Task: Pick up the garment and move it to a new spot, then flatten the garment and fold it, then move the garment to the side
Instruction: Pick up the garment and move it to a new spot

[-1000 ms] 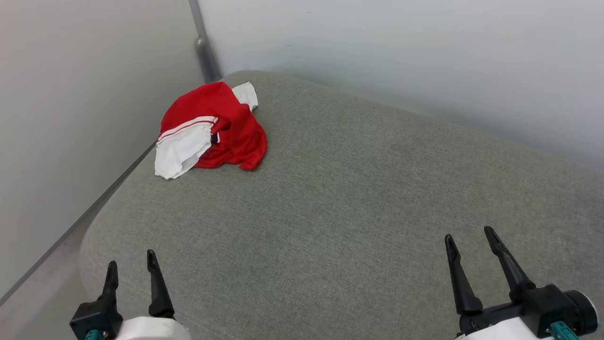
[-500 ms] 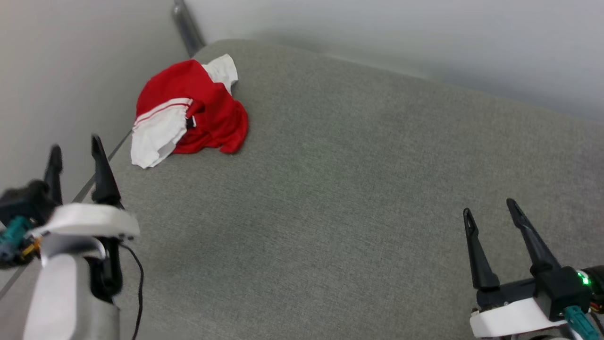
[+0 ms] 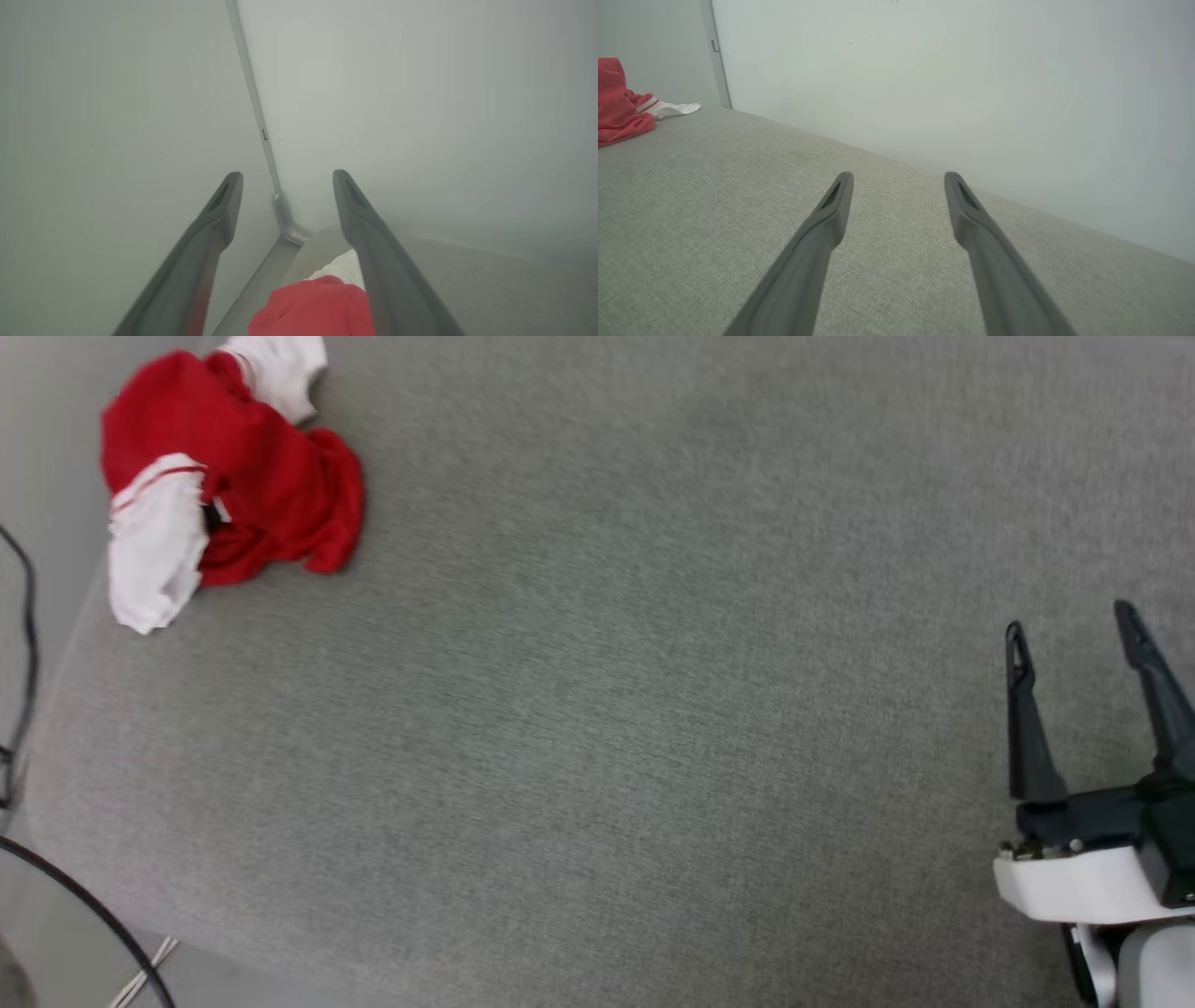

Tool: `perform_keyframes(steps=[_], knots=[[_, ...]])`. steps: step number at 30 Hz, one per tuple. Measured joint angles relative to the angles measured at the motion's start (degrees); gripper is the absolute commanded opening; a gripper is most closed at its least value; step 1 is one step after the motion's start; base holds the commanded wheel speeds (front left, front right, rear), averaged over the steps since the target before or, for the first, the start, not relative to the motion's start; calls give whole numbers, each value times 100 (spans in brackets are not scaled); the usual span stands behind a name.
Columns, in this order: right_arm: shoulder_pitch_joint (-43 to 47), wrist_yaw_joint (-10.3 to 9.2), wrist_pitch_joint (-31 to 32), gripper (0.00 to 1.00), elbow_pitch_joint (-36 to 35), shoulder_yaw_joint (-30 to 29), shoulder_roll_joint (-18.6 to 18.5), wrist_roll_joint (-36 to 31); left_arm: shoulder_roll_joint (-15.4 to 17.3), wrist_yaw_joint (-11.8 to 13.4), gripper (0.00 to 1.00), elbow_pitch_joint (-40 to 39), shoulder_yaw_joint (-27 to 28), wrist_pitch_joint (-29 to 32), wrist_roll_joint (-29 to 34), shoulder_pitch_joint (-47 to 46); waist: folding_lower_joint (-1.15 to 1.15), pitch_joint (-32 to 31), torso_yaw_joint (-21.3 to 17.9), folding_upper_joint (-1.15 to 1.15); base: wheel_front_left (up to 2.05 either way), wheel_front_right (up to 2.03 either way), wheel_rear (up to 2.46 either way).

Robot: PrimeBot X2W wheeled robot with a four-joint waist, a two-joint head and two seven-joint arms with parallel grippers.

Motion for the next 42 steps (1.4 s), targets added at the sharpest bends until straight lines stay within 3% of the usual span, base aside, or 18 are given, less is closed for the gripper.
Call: perform_keyframes(steps=[6, 14, 20, 25, 34, 35, 36, 42], knots=[[-183, 0, 0, 100, -274, -119, -67, -65, 606, -94, 100, 460, -466, 1272, -552, -705, 0, 532, -221, 0, 0, 0, 0], [-307, 0, 0, 100, -595, -80, -179, -111, 1224, -101, 100, 527, -1595, 3040, -2130, -770, 0, 968, -462, 0, 0, 0, 0], [-409, 0, 1, 100, -791, -55, -261, -144, 1458, -101, 100, 638, -2081, 4130, -3260, -606, 0, 1248, -594, 0, 0, 0, 0], [-409, 0, 0, 100, -840, -120, -293, -168, 1566, -100, 100, 888, -2330, 4413, -3646, -464, -1, 1457, -685, 0, 0, 0, 0], [-413, 0, 0, 100, -829, -102, -325, -168, 1429, -100, 100, 1202, -2816, 4185, -3806, -391, -1, 1554, -727, 0, 0, 0, 0], [-413, 0, 0, 100, -810, -89, -325, -168, 1432, -99, 93, 1232, -2883, 4170, -3805, -400, -1, 1531, -730, 0, 0, 0, 0], [-410, 0, 0, 100, -788, -80, -323, -168, 1458, -99, 0, 1261, -2938, 4130, -3798, -415, -1, 1502, -733, 0, 0, 0, 0], [-406, 0, 0, 100, -658, 11, -269, -122, 1675, -100, 0, 1136, -3254, 3816, -3789, -488, -1, 1224, -749, 0, 0, 0, 0]])
